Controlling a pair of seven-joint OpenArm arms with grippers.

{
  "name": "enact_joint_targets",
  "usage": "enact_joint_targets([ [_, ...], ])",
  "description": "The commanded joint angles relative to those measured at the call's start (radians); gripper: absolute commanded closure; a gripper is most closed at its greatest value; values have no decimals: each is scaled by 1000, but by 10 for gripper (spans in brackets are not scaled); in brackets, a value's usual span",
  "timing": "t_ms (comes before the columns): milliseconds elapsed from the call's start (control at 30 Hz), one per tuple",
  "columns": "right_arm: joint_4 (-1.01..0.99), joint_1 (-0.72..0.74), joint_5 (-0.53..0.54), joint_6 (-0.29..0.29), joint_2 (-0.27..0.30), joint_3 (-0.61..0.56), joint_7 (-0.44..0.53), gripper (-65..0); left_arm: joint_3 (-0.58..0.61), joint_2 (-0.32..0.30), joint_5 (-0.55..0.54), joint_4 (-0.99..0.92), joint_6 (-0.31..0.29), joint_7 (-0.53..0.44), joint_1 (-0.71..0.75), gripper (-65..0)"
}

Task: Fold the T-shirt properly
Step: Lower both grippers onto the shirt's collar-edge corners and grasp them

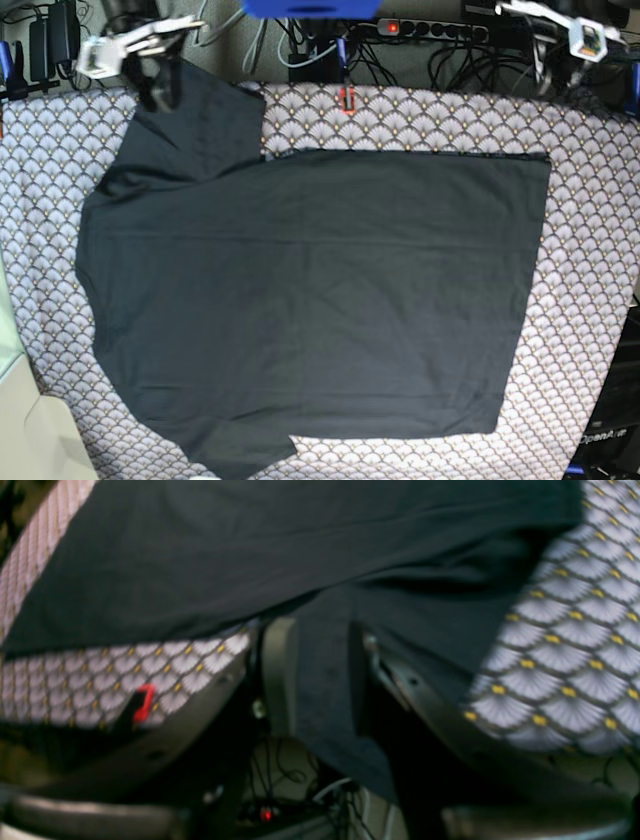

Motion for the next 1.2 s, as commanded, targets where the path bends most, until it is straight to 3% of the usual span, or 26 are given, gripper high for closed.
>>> enact_joint_targets([
  [0, 8, -13, 33, 42, 17, 8, 11, -207, -27, -9, -2, 25, 10, -12, 14, -179],
  [133, -15, 25, 184, 212, 48, 50, -133, -274, -103, -9, -2, 74, 10, 93, 14, -180],
  [267, -49, 68, 279, 280, 34, 123, -234, -326, -158, -8, -7, 122, 10, 177, 5, -180],
  [433, -87, 128, 337, 292, 35, 185, -314, -329, -194, -9, -103, 127, 1, 278, -66, -181],
  [600, -167, 194, 434, 313, 46, 243, -425, -330, -206, -9, -120, 131, 1, 360, -125, -181],
  [733, -279, 268, 472, 379, 48, 303, -506, -330, -203, -9, -120, 133, 1, 369, -148, -181],
  [867, -345, 312, 472, 383, 49, 347, -569, -330, -205, -8, -122, 134, 1, 369, -152, -181],
  [1167, -412, 323, 470, 383, 45, 349, -578, -330, -205, -8, -122, 134, 1, 370, -168, -181],
])
